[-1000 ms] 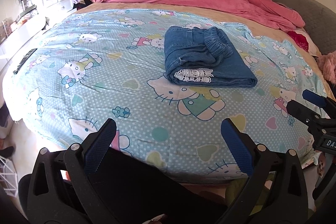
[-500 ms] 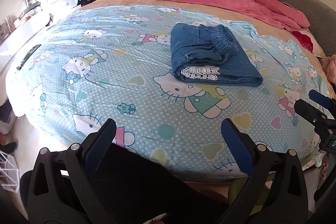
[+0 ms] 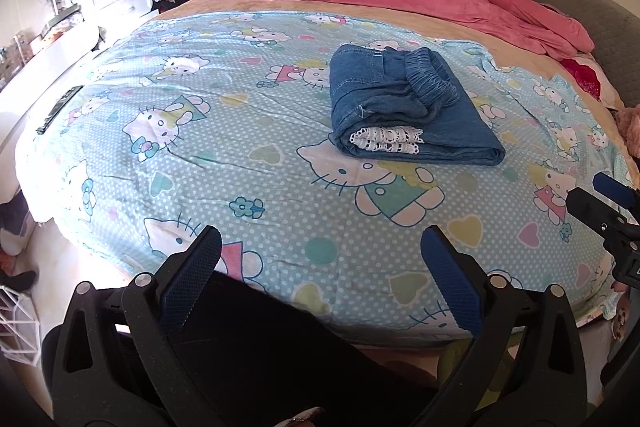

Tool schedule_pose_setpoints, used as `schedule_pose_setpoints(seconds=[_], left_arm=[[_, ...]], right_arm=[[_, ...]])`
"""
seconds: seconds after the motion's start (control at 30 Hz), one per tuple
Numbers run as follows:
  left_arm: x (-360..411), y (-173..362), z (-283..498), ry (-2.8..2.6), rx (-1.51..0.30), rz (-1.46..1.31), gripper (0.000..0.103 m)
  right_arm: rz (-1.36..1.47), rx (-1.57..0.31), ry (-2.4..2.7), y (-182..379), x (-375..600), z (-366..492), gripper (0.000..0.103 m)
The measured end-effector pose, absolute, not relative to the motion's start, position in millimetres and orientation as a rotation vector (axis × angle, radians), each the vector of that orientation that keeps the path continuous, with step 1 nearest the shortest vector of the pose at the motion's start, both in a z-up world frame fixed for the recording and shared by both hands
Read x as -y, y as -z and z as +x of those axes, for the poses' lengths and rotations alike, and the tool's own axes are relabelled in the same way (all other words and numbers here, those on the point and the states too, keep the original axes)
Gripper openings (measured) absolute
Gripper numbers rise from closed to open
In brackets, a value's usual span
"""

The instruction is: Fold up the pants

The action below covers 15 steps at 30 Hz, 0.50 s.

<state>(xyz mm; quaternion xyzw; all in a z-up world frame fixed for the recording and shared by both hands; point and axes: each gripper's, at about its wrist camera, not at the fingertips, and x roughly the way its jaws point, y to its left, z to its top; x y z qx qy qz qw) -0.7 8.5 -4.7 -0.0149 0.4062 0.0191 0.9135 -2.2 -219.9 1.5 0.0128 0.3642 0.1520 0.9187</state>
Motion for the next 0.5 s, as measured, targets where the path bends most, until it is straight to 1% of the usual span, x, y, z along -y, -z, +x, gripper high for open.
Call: schedule_pose_setpoints(seconds=[0.5], left_arm=[[-11.0, 7.4, 1.2, -0.051, -0.844, -0.030, 0.094]], right_arm=[[0.026, -0.761, -0.313, 2.3, 219.2, -1.0, 0.099]])
